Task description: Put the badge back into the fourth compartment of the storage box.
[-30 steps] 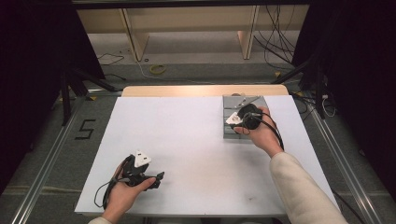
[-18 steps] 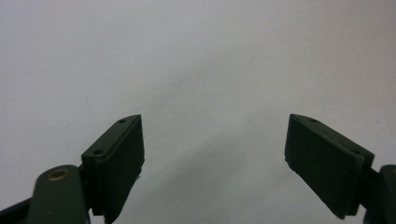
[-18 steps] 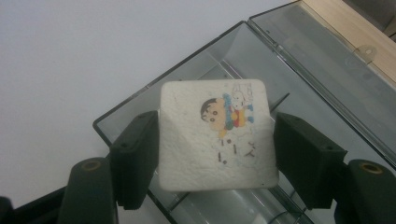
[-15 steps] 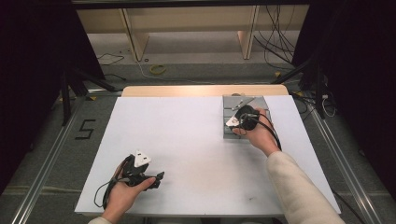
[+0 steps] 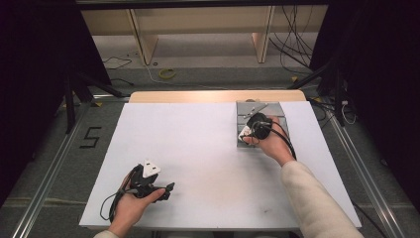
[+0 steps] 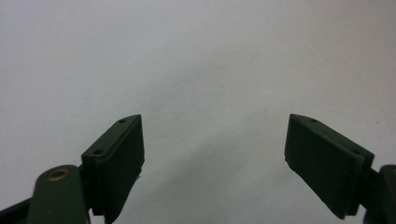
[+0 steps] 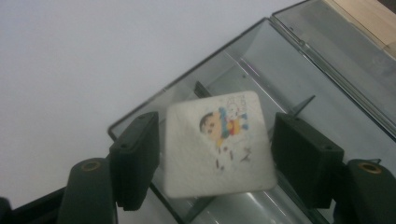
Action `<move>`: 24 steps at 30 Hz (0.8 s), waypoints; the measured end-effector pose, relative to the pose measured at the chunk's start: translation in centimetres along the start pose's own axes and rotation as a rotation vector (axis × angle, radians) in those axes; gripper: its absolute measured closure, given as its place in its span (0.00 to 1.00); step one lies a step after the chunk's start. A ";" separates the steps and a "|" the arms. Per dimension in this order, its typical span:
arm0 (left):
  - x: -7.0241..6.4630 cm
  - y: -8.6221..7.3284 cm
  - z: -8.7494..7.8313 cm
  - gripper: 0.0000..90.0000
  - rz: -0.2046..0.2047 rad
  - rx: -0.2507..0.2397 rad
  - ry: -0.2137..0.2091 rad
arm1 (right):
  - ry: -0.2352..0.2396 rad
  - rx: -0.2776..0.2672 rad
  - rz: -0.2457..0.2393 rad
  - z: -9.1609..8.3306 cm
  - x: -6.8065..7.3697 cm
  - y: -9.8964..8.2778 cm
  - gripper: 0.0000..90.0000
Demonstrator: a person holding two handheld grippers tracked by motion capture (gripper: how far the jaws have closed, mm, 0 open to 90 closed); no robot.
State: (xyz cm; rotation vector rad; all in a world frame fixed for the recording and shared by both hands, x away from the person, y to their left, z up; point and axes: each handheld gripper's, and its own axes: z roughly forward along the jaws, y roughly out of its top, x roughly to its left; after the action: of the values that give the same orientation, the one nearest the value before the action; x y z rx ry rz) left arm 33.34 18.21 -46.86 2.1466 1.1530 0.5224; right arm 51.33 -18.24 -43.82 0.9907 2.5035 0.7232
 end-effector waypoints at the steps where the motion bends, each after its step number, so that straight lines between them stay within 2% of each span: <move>1: 0.0 0.0 0.0 0.21 0.000 -0.001 0.000 | 0.012 -0.009 0.004 -0.1 0.0 0.0 0.36; 3: 0.0 0.0 0.0 0.21 0.000 -0.002 0.000 | 0.029 -0.021 0.017 -0.2 0.0 0.1 0.35; 9: 0.0 0.0 0.0 0.21 0.000 -0.001 -0.001 | 0.040 -0.044 0.043 -0.8 -0.1 0.1 0.32; 18: -0.1 0.0 -0.1 0.21 -0.001 0.000 0.003 | 0.017 -0.087 0.086 -2.5 0.4 0.0 0.25; 24: -0.1 0.1 -0.1 0.21 -0.001 0.001 0.003 | 0.031 -0.124 0.102 -3.8 0.4 -0.9 0.24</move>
State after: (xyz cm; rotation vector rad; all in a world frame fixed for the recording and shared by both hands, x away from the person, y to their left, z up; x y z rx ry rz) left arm 33.28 18.12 -46.79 2.1473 1.1562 0.5249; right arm 48.76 -19.75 -41.31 1.0762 2.4151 0.9191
